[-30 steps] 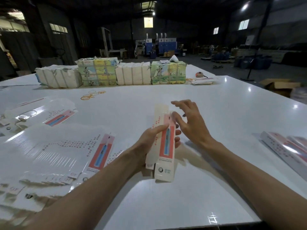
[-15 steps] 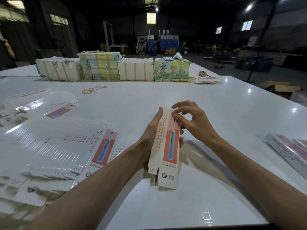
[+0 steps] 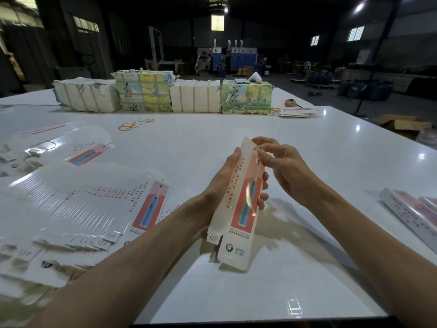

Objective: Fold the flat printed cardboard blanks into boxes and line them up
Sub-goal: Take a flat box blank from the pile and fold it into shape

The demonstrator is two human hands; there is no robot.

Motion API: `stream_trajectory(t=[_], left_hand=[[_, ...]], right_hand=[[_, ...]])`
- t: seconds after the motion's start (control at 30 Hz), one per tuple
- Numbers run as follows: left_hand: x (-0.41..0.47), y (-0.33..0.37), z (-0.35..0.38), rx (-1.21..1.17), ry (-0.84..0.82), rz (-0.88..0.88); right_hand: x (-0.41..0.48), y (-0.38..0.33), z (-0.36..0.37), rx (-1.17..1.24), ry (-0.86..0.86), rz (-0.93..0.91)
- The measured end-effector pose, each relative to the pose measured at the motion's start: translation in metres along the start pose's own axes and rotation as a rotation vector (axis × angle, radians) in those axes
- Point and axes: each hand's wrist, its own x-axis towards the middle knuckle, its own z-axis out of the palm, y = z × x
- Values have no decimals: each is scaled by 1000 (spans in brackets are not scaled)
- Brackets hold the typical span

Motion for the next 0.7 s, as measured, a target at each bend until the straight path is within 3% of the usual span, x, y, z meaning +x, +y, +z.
stream_trajectory(t=[0.1,0.37,0.57,0.7], left_hand=[[-2,-1,0,-42,-47,-16],[5,-2,6,-91,59,-67],[3,-3,-10,-421,65,59],[5,-10,-16,-301,207,134]], right_hand=[[-2,0,3,19,-14,10],[2,2,5,7,12,-13],[-6,14,25,-66,-17,-8],[-8,21,31,-17,-23,38]])
